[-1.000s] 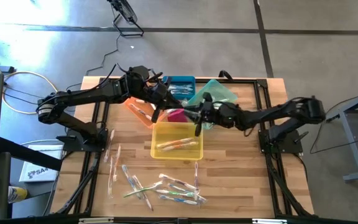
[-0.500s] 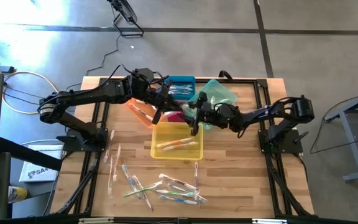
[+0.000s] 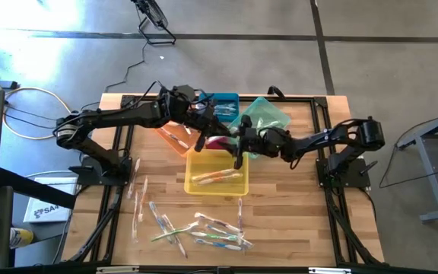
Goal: Pick & Place Toothbrushes
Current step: Put the green toothbrush into the green bin
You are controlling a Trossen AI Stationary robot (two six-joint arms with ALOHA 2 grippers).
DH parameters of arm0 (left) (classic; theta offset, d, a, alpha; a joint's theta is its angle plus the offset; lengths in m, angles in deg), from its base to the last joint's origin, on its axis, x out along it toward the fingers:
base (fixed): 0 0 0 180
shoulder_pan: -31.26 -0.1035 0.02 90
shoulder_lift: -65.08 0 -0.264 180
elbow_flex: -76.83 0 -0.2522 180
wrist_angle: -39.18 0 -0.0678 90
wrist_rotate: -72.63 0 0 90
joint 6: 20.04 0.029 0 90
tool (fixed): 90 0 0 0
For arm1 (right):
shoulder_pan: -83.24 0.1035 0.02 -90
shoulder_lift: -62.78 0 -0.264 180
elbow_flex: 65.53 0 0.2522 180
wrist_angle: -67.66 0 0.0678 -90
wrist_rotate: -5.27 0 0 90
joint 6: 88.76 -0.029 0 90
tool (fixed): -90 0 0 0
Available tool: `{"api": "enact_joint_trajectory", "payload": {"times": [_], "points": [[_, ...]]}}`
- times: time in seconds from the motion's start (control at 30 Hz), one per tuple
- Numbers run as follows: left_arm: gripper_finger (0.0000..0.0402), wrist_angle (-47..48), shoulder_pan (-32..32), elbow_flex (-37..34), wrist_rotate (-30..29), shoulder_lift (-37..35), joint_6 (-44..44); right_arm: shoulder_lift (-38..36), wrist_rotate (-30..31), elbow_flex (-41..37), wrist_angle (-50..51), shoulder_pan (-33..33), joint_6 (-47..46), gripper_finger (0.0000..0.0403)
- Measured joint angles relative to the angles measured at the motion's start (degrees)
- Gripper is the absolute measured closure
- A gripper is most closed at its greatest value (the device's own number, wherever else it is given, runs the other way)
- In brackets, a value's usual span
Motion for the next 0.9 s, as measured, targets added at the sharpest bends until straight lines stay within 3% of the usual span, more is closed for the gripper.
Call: {"api": "enact_joint_trajectory", "payload": {"times": [0.4, 0.63, 0.9], "points": [[0.0398, 0.39, 0.02, 0.02, 0.15, -0.02, -0.10, 0.00, 0.22, 0.00, 0.86, -0.04, 0.18, 0.0365], [0.0395, 0.39, 0.02, 0.02, 0.07, -0.02, -0.06, 0.00, 0.67, 0.00, 0.86, -0.04, -0.14, 0.0355], [0.0353, 0.38, 0.00, 0.02, -2.55, -0.03, 0.16, 0.00, 2.91, 0.02, 2.02, 0.00, -0.37, 0.0370]]}}
